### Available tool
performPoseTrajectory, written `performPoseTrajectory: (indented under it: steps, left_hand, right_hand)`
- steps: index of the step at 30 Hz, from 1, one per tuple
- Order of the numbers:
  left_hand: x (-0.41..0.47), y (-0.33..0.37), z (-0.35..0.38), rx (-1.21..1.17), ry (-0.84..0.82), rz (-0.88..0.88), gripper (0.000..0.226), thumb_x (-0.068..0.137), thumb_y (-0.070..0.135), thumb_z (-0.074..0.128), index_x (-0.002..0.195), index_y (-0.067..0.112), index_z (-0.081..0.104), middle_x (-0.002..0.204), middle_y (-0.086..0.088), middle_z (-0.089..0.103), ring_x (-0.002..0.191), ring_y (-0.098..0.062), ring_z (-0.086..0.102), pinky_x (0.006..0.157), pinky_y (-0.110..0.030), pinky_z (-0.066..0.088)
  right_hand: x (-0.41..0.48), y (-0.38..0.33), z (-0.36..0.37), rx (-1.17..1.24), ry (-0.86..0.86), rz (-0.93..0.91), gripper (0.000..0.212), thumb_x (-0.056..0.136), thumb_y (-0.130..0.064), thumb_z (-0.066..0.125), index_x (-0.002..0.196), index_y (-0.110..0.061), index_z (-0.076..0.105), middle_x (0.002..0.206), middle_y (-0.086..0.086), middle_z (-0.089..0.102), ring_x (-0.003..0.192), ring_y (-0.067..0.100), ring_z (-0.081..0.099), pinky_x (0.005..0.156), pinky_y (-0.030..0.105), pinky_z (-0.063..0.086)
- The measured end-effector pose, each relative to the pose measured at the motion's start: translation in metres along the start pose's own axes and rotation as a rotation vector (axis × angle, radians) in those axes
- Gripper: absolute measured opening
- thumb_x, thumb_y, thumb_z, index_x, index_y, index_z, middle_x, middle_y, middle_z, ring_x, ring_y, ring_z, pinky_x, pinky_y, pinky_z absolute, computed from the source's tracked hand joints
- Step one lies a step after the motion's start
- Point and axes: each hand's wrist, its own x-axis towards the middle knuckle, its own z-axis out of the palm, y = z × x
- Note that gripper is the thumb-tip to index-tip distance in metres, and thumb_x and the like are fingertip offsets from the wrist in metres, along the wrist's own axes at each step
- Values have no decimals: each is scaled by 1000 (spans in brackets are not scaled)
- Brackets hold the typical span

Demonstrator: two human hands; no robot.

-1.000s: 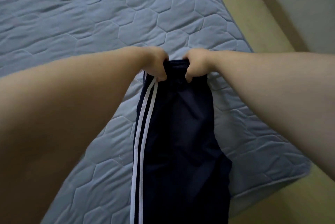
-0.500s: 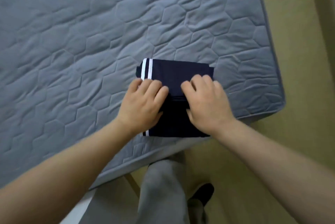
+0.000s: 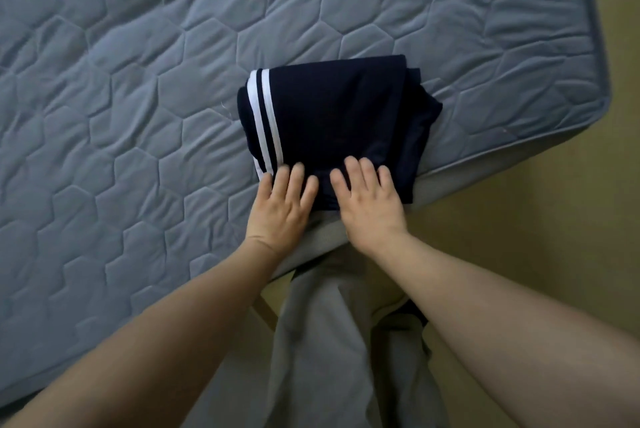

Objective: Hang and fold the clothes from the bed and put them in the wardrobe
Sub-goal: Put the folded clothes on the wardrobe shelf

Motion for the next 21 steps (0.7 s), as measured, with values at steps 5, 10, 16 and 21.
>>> performPoseTrajectory:
  steps: [5,10,16,21]
  left_hand:
    - [29,-2,-17,51,-151,-11,46,78,18,56,124,11,51,115,-16,57,94,-36,56,82,-46,46]
    - [46,-5,-104,-3,-364,60,46,81,22,66,122,18,46,100,-4,58,84,-28,61,65,-38,47]
    - [74,25,-289,-139,-433,250,38,79,29,64,108,21,40,102,-1,62,90,-29,65,58,-32,40]
    - [102,121,-431,-38,-488,578,33,79,37,61,99,27,36,109,-3,64,98,-32,65,64,-32,39]
  right_hand:
    - [18,12,-15,19,167,-45,60,84,-21,64,140,-19,41,135,14,47,120,35,46,92,47,41]
    - [-21,37,-82,152,142,-103,39,94,-13,53,133,-14,48,118,8,59,105,31,58,76,42,47]
    - [-149,100,-197,346,157,43,47,84,-26,65,126,-18,47,117,6,59,108,31,59,84,43,43]
    - [-296,159,-239,471,146,393,72,70,-46,82,125,-20,42,123,6,56,118,30,53,94,44,39]
